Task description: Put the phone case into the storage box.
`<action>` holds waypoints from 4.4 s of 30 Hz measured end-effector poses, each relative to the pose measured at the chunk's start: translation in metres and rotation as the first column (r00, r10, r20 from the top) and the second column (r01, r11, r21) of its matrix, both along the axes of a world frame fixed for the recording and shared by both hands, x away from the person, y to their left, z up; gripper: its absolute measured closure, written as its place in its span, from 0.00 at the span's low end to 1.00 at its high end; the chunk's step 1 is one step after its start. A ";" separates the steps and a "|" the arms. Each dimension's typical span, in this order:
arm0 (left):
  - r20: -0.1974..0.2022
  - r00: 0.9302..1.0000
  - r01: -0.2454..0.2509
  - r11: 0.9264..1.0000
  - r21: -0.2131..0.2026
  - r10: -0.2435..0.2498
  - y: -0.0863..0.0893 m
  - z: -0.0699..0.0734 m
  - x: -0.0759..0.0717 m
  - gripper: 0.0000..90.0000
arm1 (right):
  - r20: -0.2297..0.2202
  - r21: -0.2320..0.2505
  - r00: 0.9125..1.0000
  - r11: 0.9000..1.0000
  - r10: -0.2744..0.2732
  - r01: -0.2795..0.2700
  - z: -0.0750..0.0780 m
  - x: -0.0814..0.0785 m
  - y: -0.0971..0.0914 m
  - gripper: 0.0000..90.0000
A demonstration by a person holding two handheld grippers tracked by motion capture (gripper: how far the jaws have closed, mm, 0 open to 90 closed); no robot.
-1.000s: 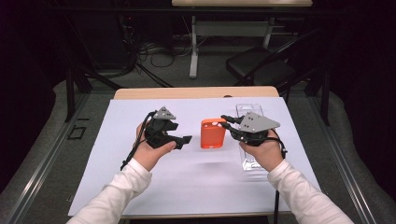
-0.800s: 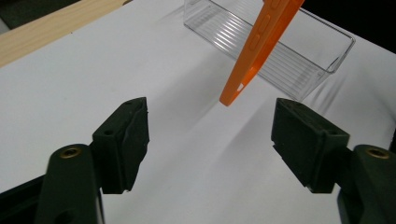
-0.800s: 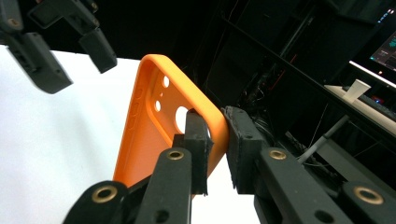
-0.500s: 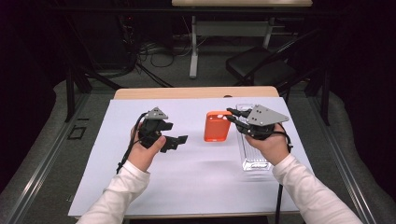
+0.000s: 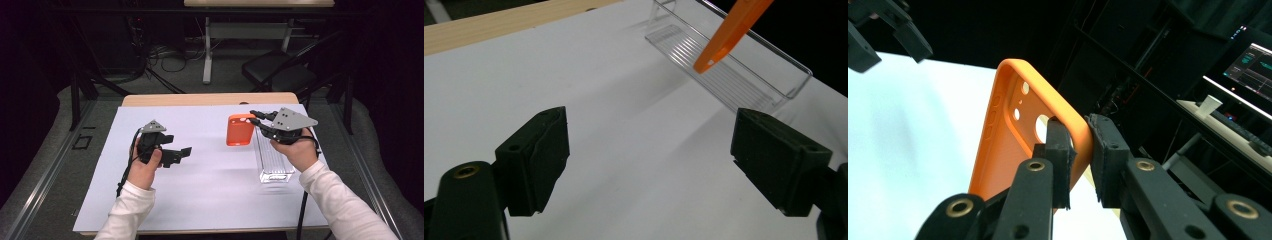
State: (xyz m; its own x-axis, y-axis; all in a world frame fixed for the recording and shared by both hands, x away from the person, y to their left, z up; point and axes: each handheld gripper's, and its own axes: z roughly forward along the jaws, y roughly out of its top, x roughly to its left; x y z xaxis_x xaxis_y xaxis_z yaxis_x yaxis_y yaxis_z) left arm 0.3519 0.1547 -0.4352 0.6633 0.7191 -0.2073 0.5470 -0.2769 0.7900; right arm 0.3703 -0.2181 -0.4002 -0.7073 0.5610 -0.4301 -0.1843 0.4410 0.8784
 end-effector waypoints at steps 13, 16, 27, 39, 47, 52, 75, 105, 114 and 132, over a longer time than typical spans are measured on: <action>-0.004 1.000 -0.029 0.999 -0.019 0.029 0.009 -0.006 -0.003 0.17 | 0.018 -0.028 0.999 0.999 -0.037 0.038 0.007 0.007 -0.019 0.89; -0.013 1.000 -0.029 0.999 -0.039 0.028 0.011 -0.007 -0.004 0.17 | 0.014 -0.028 0.999 0.999 -0.046 0.046 0.007 0.010 -0.023 0.89; -0.014 0.999 -0.049 0.998 -0.028 0.048 0.019 -0.011 -0.004 0.17 | 0.039 -0.068 0.995 0.993 -0.089 0.092 0.013 0.027 -0.035 0.89; -0.022 0.999 -0.029 0.999 -0.036 0.028 0.023 -0.013 -0.003 0.17 | 0.048 -0.090 0.988 0.985 -0.147 0.151 0.021 0.048 -0.045 0.89; -0.023 0.999 -0.035 0.999 -0.035 0.034 0.024 -0.013 -0.004 0.17 | 0.041 -0.108 0.984 0.979 -0.172 0.176 0.022 0.060 -0.052 0.89; -0.026 0.999 -0.034 0.999 -0.033 0.033 0.022 -0.015 -0.003 0.17 | 0.037 -0.117 0.980 0.973 -0.197 0.200 0.022 0.069 -0.058 0.89; -0.041 0.999 -0.023 0.998 -0.056 0.021 0.022 -0.018 -0.003 0.17 | 0.026 -0.154 0.974 0.962 -0.223 0.225 -0.004 0.098 -0.063 0.89; -0.041 0.999 -0.026 0.998 -0.055 0.024 0.023 -0.020 -0.001 0.17 | 0.090 -0.227 0.967 0.941 -0.237 0.251 -0.055 0.112 -0.058 0.89; -0.041 0.999 -0.022 0.998 -0.056 0.020 0.023 -0.020 0.000 0.17 | 0.078 -0.211 0.966 0.942 -0.248 0.259 -0.065 0.114 -0.060 0.89; -0.043 0.999 -0.009 0.999 -0.050 0.007 0.018 -0.022 0.000 0.17 | 0.093 -0.181 0.966 0.950 -0.240 0.253 -0.074 0.113 -0.065 0.89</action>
